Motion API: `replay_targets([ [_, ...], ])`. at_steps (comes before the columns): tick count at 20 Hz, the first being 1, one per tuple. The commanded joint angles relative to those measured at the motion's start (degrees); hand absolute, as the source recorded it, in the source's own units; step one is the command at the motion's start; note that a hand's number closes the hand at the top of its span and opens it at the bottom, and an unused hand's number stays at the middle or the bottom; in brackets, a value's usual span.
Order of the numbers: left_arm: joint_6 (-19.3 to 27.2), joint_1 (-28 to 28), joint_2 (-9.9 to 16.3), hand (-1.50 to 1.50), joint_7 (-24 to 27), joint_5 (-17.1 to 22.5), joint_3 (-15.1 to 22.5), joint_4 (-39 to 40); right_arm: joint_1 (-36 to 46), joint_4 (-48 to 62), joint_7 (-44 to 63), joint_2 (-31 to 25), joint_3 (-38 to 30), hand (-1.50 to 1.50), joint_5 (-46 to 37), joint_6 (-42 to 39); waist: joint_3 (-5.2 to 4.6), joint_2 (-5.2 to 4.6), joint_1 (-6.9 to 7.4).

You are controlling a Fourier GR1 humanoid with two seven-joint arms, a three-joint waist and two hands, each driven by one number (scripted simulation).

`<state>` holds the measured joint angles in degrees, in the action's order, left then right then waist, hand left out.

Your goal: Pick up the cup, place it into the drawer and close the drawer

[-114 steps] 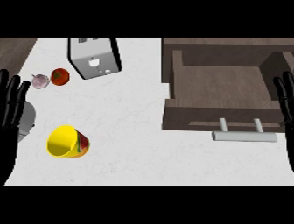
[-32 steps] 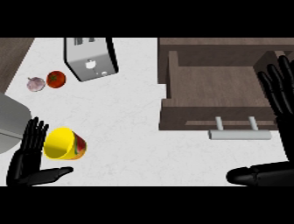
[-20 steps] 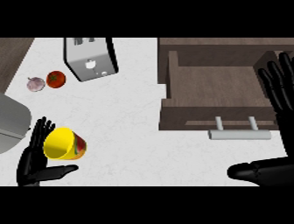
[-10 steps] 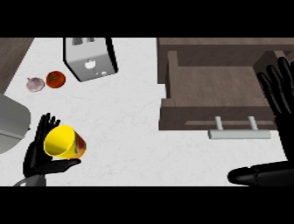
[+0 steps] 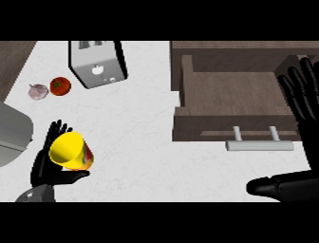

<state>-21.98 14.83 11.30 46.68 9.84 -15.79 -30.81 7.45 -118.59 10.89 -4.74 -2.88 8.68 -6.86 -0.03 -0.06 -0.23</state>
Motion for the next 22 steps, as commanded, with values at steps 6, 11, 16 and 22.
replay_targets([
  [6,-7.51,2.88,-1.52,1.5,6.15,0.89,1.35,2.08,-1.03,2.84,-3.87,-0.08,-0.26,-1.5,-1.02,-1.17,-0.02,-0.11,-0.13],
  [11,-2.08,0.71,-2.25,1.5,11.73,-1.25,2.67,-0.02,4.01,0.38,4.01,0.09,0.91,-1.5,-1.43,2.2,-0.03,0.0,0.11],
  [16,2.2,1.52,-1.84,1.5,12.4,0.88,0.23,-0.4,-0.26,-4.02,2.77,-1.17,-0.8,-1.5,1.35,-0.27,-0.01,0.07,-0.05],
  [22,5.89,2.55,-4.29,1.5,15.99,0.98,0.26,-1.41,-1.17,-2.01,0.73,0.85,0.8,-1.5,-0.95,1.01,0.0,0.02,0.08],
])
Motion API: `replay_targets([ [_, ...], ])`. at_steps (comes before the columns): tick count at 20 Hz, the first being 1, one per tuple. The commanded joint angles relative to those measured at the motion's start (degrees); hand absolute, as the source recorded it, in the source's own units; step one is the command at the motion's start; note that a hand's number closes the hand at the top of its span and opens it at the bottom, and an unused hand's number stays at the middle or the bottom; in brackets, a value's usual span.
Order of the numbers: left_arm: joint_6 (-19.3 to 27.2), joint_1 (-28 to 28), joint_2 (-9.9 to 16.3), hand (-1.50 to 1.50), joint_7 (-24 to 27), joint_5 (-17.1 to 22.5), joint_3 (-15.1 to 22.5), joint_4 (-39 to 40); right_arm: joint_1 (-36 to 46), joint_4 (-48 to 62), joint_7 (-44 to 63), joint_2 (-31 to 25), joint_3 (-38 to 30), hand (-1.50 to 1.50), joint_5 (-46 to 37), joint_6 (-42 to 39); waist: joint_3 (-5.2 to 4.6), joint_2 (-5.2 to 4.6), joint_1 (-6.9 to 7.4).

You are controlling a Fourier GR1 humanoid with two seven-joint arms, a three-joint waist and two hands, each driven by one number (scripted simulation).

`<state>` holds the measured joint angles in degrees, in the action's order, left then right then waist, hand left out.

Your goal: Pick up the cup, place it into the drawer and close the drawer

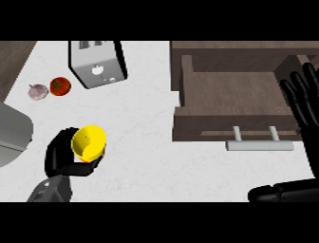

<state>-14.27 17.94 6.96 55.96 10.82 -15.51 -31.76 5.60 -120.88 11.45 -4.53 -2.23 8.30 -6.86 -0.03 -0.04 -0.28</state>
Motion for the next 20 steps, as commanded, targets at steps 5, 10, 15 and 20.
replay_targets([
  [5,-5.49,-1.0,-0.03,1.5,-1.74,2.52,2.4,-12.11,3.1,3.26,0.67,-0.42,-0.79,-1.5,-0.96,0.89,0.07,0.18,0.88],
  [10,-1.28,-3.55,-1.85,1.5,-11.47,2.0,7.41,-27.43,2.58,1.09,2.22,-1.14,-2.89,-1.5,1.67,0.85,0.09,0.31,0.83],
  [15,1.53,-3.17,-4.0,1.5,-22.29,3.83,10.51,-40.7,-2.47,-2.89,1.57,-0.74,-1.75,-1.5,1.65,-0.34,0.07,0.28,0.49],
  [20,6.61,0.09,-5.36,1.5,-34.21,7.13,11.86,-50.57,-0.8,1.85,-1.35,-0.67,-1.57,-1.5,-0.17,-0.86,0.05,0.13,0.48],
])
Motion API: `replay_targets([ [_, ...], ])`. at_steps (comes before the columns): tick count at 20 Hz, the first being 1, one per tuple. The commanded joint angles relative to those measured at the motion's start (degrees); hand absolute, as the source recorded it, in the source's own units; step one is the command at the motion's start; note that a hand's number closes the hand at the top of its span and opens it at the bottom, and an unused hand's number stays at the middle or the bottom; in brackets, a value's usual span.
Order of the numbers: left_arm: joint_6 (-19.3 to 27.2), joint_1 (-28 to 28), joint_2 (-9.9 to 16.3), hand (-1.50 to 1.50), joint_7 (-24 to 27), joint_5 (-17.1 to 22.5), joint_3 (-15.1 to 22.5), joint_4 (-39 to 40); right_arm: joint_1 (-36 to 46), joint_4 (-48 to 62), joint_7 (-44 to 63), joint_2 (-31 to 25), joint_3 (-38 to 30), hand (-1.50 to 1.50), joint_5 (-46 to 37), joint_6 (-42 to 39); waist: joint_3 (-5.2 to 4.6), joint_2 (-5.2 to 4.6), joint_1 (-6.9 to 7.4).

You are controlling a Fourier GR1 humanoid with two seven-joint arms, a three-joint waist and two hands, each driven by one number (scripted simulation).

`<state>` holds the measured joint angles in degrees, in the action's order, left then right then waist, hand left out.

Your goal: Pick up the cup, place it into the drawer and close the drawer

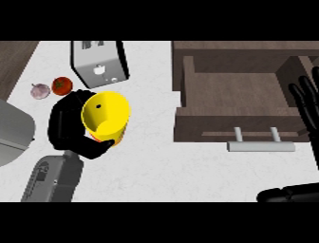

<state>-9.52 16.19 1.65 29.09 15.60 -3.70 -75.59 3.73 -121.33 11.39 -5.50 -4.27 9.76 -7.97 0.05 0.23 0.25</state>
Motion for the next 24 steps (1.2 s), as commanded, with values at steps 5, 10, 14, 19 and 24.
replay_targets([
  [5,11.6,10.65,-1.61,1.5,-11.31,0.08,4.76,-5.97,3.0,1.26,0.48,-0.04,0.38,-1.5,-0.98,0.68,-0.04,-0.2,-0.4],
  [10,15.01,18.93,-1.63,1.5,-15.44,-2.73,5.48,-3.67,-2.32,3.16,-5.57,0.06,-1.15,-1.5,-0.26,-2.19,-0.02,-0.24,-0.75],
  [14,19.15,26.25,-1.63,1.5,-17.91,-3.49,5.74,0.33,1.31,5.75,-3.72,-0.46,-1.73,-1.5,0.55,-1.72,-0.02,-0.29,-0.71],
  [19,20.08,32.71,-1.55,1.5,-22.74,-4.22,4.64,2.27,0.46,3.54,-3.77,0.33,-0.75,-1.5,-0.8,-0.92,-0.03,-0.23,-0.56],
  [24,24.58,38.48,-1.65,1.5,-20.44,-3.89,7.97,11.52,2.26,1.68,-0.09,-1.36,-2.75,-1.5,1.19,-0.63,-0.03,-0.28,-1.0],
])
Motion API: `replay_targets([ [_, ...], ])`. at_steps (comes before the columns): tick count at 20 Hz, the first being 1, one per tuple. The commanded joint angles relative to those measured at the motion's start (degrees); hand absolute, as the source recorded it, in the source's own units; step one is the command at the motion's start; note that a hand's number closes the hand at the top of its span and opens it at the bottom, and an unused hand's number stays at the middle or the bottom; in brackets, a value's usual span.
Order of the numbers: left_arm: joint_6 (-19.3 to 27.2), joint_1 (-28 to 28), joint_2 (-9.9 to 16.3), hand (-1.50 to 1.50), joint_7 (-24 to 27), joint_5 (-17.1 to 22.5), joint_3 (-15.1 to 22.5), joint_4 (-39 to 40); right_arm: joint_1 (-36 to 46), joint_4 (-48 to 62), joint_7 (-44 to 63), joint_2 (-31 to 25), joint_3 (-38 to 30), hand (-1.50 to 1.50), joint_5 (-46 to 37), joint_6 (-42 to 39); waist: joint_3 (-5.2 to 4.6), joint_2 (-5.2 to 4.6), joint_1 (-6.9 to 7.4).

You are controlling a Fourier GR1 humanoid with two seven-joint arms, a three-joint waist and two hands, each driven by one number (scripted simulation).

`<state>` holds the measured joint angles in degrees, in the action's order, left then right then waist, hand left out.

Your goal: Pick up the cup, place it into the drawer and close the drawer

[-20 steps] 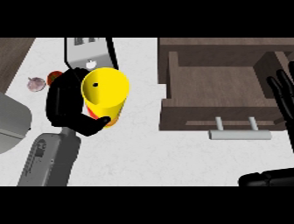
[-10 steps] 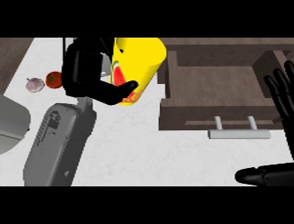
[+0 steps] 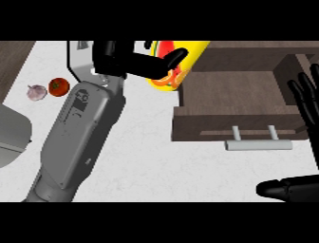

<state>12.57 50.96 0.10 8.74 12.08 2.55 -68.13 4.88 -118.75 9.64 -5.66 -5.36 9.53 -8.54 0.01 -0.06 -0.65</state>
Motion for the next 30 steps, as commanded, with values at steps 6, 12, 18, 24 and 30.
replay_targets([
  [6,6.23,10.63,-0.1,1.5,5.93,3.72,5.35,18.53,2.55,2.76,-0.68,-0.68,-0.71,-1.5,0.63,-0.61,0.01,-0.28,-0.94],
  [12,11.24,13.59,-0.1,1.5,5.49,9.94,11.95,21.34,-1.06,-0.67,0.11,-1.5,-1.9,-1.5,3.09,-2.17,0.02,-0.12,-1.23],
  [18,8.96,22.36,-0.1,1.5,9.6,13.22,9.63,36.23,0.41,0.08,-0.92,0.16,0.7,-1.5,0.16,-0.75,0.02,-0.5,-2.17],
  [24,11.66,23.64,-0.1,1.5,9.56,18.78,18.57,39.71,2.66,4.1,-3.37,-0.55,-0.64,-1.5,0.22,-1.49,0.06,-0.67,-3.15],
  [30,10.41,23.95,-0.1,1.5,12.61,20.46,23.09,44.76,4.6,5.14,-2.46,0.2,0.24,-1.5,0.07,-0.69,0.07,-1.1,-4.02],
])
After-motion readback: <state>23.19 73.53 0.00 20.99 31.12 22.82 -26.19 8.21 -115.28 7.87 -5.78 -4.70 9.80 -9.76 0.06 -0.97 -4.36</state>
